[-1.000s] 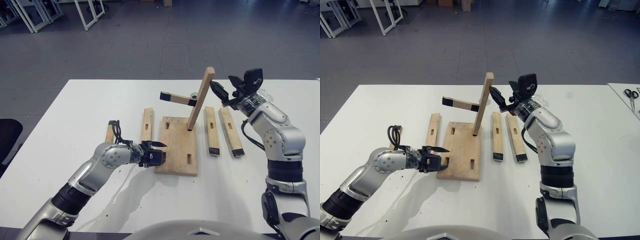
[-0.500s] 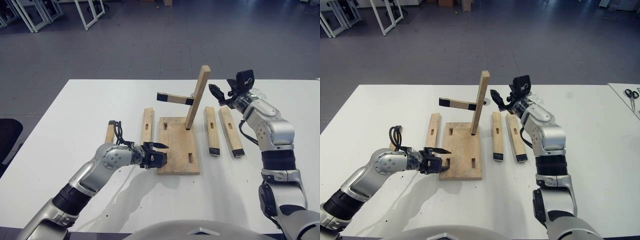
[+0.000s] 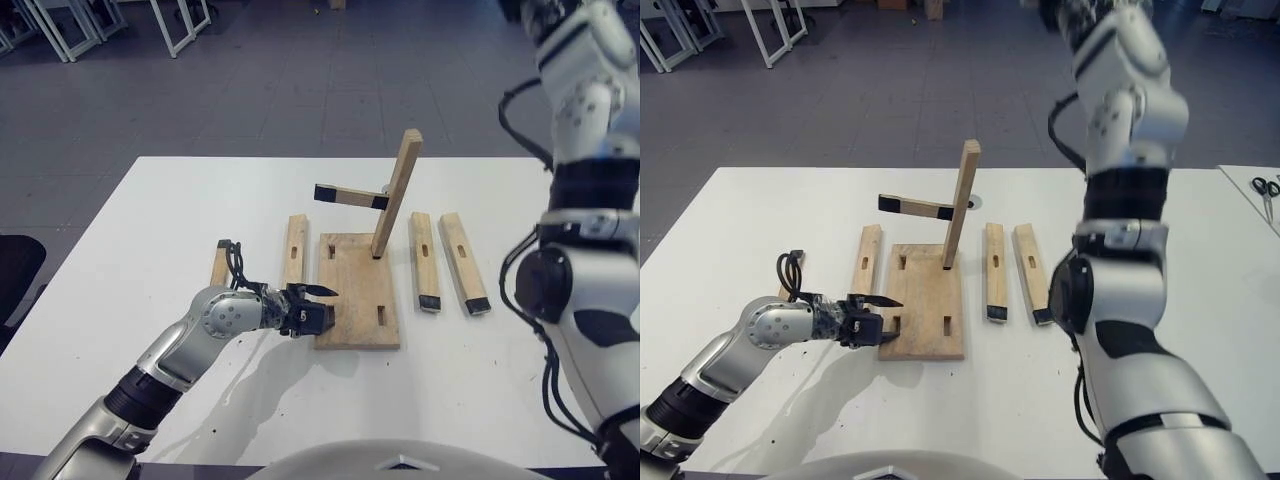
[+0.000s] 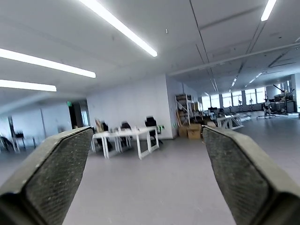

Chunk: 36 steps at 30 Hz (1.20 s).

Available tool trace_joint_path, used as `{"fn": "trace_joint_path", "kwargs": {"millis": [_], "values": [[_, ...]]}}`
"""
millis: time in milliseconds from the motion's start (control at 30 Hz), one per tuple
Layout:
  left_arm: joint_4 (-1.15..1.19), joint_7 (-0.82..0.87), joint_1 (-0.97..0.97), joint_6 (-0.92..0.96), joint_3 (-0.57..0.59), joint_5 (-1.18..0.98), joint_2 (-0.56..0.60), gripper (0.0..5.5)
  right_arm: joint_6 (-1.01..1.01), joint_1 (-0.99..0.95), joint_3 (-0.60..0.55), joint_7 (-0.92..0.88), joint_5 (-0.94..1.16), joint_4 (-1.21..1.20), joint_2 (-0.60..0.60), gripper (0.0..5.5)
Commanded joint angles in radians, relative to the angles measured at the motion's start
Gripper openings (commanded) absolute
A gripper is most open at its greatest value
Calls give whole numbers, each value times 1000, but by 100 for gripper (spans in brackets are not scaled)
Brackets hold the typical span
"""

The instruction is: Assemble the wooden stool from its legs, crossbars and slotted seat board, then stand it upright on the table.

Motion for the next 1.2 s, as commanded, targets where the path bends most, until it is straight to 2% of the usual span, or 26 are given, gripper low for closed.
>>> {"fn": "trace_joint_path", "kwargs": {"millis": [33, 167, 267, 433, 533, 633, 833, 933, 1033, 1200], "values": [[84, -46, 77, 43, -102, 60, -11, 275, -56, -87, 3, 54, -18, 285, 68, 422], [82, -39, 75, 46, -109, 65, -22, 275, 84, 113, 84, 93, -83, 375, 133, 422], [80, -35, 82, 54, -109, 64, -27, 275, 167, 280, 112, 78, -121, 392, 126, 422], [82, -32, 87, 60, -111, 65, -25, 275, 165, 260, 77, 82, -84, 318, 97, 422], [89, -27, 83, 54, -106, 65, -23, 275, 164, 210, -9, 100, 24, 150, 80, 422], [80, -17, 91, 58, -97, 65, -19, 275, 243, 262, -98, 55, 142, -164, 29, 422], [43, -17, 105, 83, -84, 56, -4, 275, 422, 699, -139, -52, 202, -718, -24, 422], [25, -19, 103, 99, -76, 53, 1, 275, 510, 943, -185, -137, 258, -911, 19, 422], [4, -7, 98, 123, -55, 52, 7, 275, 533, 1095, -131, -184, 221, -1025, 31, 422], [-12, 1, 59, 154, -21, 37, 4, 275, 554, 1315, -12, -255, 124, -1057, 66, 422]]}}
